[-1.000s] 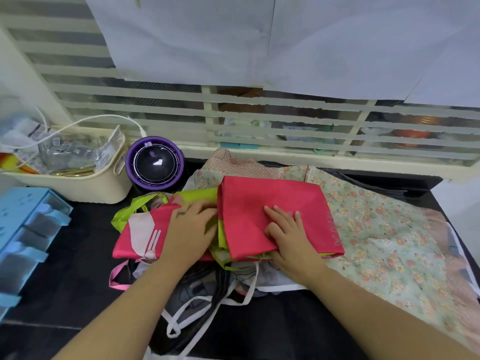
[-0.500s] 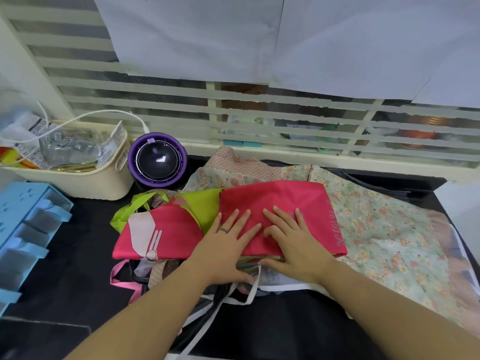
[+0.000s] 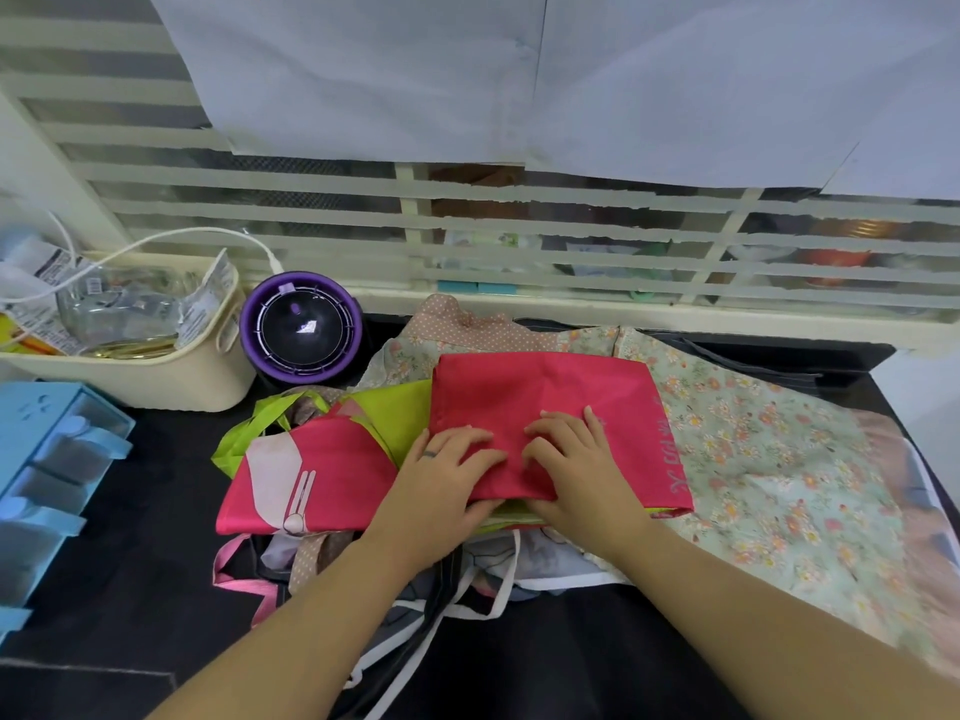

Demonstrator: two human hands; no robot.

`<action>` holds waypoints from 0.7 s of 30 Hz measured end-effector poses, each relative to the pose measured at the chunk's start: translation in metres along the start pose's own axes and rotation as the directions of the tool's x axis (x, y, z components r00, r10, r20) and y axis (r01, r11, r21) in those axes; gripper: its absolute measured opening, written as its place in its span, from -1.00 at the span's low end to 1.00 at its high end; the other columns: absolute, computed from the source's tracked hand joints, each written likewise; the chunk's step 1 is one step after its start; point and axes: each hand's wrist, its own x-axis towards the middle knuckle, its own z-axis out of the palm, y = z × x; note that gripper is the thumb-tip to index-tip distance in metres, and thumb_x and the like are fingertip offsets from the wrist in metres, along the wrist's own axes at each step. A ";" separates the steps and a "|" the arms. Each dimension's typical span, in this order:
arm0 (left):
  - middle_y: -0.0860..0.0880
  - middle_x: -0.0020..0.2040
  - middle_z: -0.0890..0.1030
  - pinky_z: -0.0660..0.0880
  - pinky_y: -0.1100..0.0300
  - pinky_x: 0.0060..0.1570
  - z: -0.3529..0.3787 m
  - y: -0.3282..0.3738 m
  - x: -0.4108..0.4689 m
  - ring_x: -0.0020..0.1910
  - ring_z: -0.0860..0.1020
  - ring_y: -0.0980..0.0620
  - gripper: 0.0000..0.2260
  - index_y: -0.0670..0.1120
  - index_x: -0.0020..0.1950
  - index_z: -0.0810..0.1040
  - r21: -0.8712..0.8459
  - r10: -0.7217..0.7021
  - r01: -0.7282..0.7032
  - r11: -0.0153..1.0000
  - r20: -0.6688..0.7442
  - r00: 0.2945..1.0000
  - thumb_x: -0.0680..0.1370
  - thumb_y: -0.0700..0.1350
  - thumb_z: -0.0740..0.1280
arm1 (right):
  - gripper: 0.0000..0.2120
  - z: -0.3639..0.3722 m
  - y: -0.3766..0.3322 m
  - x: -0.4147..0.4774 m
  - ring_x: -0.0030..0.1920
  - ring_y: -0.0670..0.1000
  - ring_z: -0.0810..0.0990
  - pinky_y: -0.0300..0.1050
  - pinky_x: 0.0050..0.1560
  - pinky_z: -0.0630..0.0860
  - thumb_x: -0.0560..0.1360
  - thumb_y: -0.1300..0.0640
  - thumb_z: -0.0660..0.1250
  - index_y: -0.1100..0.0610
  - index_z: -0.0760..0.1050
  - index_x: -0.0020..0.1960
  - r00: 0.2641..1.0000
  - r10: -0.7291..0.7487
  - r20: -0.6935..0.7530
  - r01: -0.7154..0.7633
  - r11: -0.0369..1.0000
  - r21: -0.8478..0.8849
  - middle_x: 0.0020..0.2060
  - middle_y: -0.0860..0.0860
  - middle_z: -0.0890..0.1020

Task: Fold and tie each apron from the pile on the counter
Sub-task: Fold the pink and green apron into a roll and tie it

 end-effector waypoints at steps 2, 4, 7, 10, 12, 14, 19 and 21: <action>0.01 0.15 0.51 0.45 -0.15 0.19 0.004 -0.002 0.001 0.17 0.49 -0.04 -0.65 0.03 0.16 0.49 0.001 0.001 -0.001 1.000 -0.033 0.999 0.40 0.07 0.27 | -0.62 0.002 -0.002 0.002 0.19 0.07 0.38 0.36 0.33 0.27 0.22 0.05 0.53 0.08 0.45 -0.06 1.000 -0.008 -0.024 0.008 1.000 -0.005 0.05 0.03 0.53; 0.01 0.11 0.51 0.45 -0.13 0.19 0.008 -0.003 0.002 0.13 0.49 -0.03 -0.65 0.03 0.12 0.49 0.028 0.005 -0.004 1.000 -0.049 0.999 0.35 0.00 0.40 | -0.62 0.002 -0.002 0.002 0.16 0.07 0.39 0.34 0.31 0.30 0.22 0.04 0.53 0.08 0.47 -0.05 0.999 -0.035 -0.018 0.035 0.999 -0.017 0.04 0.03 0.54; 0.01 0.03 0.52 0.45 -0.07 0.18 0.012 -0.003 0.001 0.03 0.51 -0.04 -0.62 0.02 0.04 0.50 0.057 0.023 -0.019 0.998 -0.074 0.997 0.27 -0.11 0.51 | -0.64 0.002 0.001 -0.001 0.19 0.08 0.43 0.28 0.35 0.28 0.30 -0.03 0.49 0.04 0.48 0.02 0.997 -0.082 0.003 0.082 0.995 -0.051 0.09 0.03 0.54; 0.02 -0.02 0.51 0.47 -0.07 0.15 0.013 -0.002 0.001 -0.03 0.49 -0.03 -0.60 0.02 0.02 0.45 0.060 0.052 -0.045 0.997 -0.112 0.992 0.26 -0.16 0.50 | -0.62 0.000 -0.002 0.000 0.17 0.10 0.46 0.28 0.33 0.31 0.30 -0.05 0.43 0.05 0.51 0.07 0.998 -0.063 0.007 0.063 0.994 -0.088 0.11 0.03 0.54; 0.01 0.01 0.51 0.48 -0.06 0.15 0.014 -0.003 0.000 0.01 0.44 -0.02 -0.54 0.02 0.06 0.44 0.049 0.037 -0.030 0.998 -0.149 0.988 0.24 -0.18 0.50 | -0.56 0.001 -0.011 0.005 0.13 0.13 0.50 0.31 0.25 0.39 0.24 -0.06 0.45 0.06 0.53 0.07 1.000 -0.019 0.018 0.022 0.987 -0.161 0.10 0.05 0.56; -0.03 0.10 0.49 0.44 -0.02 0.17 0.014 -0.003 -0.003 0.11 0.39 -0.03 -0.44 0.02 0.17 0.41 0.001 -0.046 0.047 0.999 -0.184 0.982 0.24 -0.17 0.53 | -0.50 0.004 -0.022 0.011 0.08 0.16 0.55 0.33 0.18 0.44 0.18 -0.07 0.50 0.06 0.56 0.07 0.999 0.036 0.032 -0.027 0.971 -0.238 0.09 0.07 0.58; -0.06 0.33 0.36 0.33 -0.09 0.30 0.009 -0.009 -0.009 0.32 0.33 -0.08 -0.19 0.00 0.43 0.25 -0.048 -0.264 0.260 0.964 -0.213 0.941 0.28 0.03 0.56 | -0.68 0.012 -0.027 0.018 0.01 0.16 0.59 0.40 0.12 0.45 0.30 0.00 0.43 0.02 0.64 0.05 0.998 0.048 -0.028 -0.053 0.969 -0.243 0.06 0.07 0.63; -0.08 0.33 0.32 0.28 -0.16 0.33 0.007 -0.012 -0.010 0.31 0.31 -0.11 -0.16 -0.05 0.47 0.20 -0.008 -0.245 0.251 0.968 -0.247 0.938 0.31 0.11 0.52 | -0.68 0.011 -0.024 0.016 0.00 0.14 0.59 0.40 0.11 0.46 0.39 -0.01 0.25 0.02 0.64 0.06 0.996 0.056 -0.068 -0.066 0.985 -0.160 0.05 0.03 0.65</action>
